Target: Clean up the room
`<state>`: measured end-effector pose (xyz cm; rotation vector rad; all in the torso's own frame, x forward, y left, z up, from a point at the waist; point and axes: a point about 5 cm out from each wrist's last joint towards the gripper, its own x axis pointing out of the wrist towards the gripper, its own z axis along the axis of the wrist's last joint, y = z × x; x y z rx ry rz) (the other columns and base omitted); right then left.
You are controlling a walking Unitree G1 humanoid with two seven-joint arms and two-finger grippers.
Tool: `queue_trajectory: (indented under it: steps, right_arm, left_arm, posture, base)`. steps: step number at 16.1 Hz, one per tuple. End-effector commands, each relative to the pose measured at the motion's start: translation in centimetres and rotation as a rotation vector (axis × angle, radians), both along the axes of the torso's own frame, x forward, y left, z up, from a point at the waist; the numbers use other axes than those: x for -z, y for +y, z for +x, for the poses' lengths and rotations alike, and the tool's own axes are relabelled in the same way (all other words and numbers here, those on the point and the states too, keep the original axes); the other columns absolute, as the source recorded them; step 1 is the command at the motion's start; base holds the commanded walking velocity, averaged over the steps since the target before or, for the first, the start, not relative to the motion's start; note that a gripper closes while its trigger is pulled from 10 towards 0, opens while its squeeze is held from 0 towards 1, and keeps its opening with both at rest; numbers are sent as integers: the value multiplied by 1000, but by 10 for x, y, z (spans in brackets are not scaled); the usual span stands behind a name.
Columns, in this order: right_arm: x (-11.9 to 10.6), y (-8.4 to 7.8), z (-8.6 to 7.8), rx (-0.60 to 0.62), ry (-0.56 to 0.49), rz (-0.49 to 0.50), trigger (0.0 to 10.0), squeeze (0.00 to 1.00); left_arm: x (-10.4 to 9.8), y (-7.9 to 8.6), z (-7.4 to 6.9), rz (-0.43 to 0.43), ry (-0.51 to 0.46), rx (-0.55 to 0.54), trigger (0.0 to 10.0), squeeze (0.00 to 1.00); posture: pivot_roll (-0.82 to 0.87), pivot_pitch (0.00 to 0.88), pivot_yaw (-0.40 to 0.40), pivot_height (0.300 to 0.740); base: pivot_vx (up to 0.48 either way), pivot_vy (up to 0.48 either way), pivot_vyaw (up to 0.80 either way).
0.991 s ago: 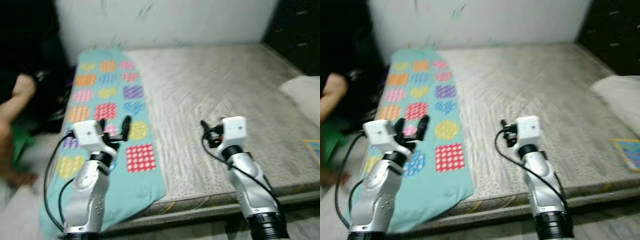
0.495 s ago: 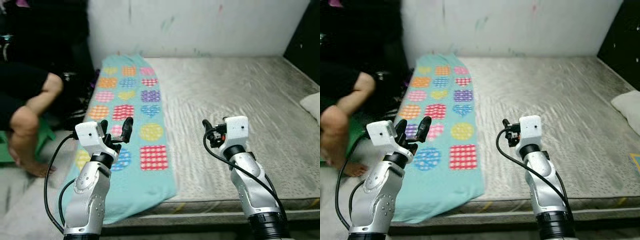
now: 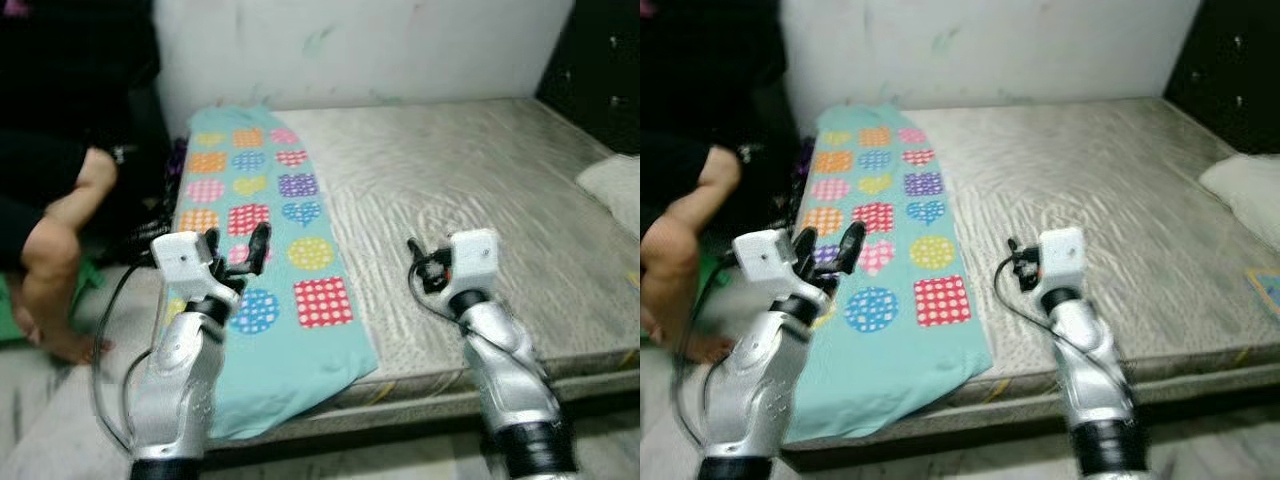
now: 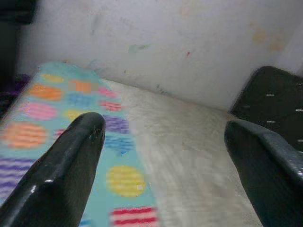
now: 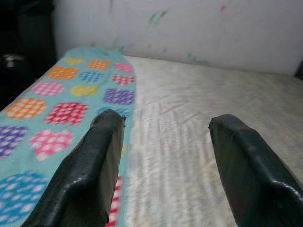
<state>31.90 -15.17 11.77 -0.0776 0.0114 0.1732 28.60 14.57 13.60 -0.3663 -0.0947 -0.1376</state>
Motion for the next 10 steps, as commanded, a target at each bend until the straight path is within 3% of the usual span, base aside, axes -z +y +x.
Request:
queue_trajectory:
  steps: [1,4,10]
  right_arm:
    - [-5,0,2,-7,-16,-12,10000,0]
    - [-4,-1,2,-7,-13,-13,10000,0]
    - [-1,-1,2,-12,2,-15,10000,0]
  left_arm:
    - [-3,0,2,7,-1,-6,10000,0]
    - [-3,1,3,18,-3,-17,10000,0]
    - [-5,2,2,16,-23,-12,10000,0]
  posture:
    - [-107,28,13,740]
    - [-108,29,13,740]
    - [-99,21,8,740]
  base:
    - [0,458,0]
    - [0,463,0]
    - [0,0,0]
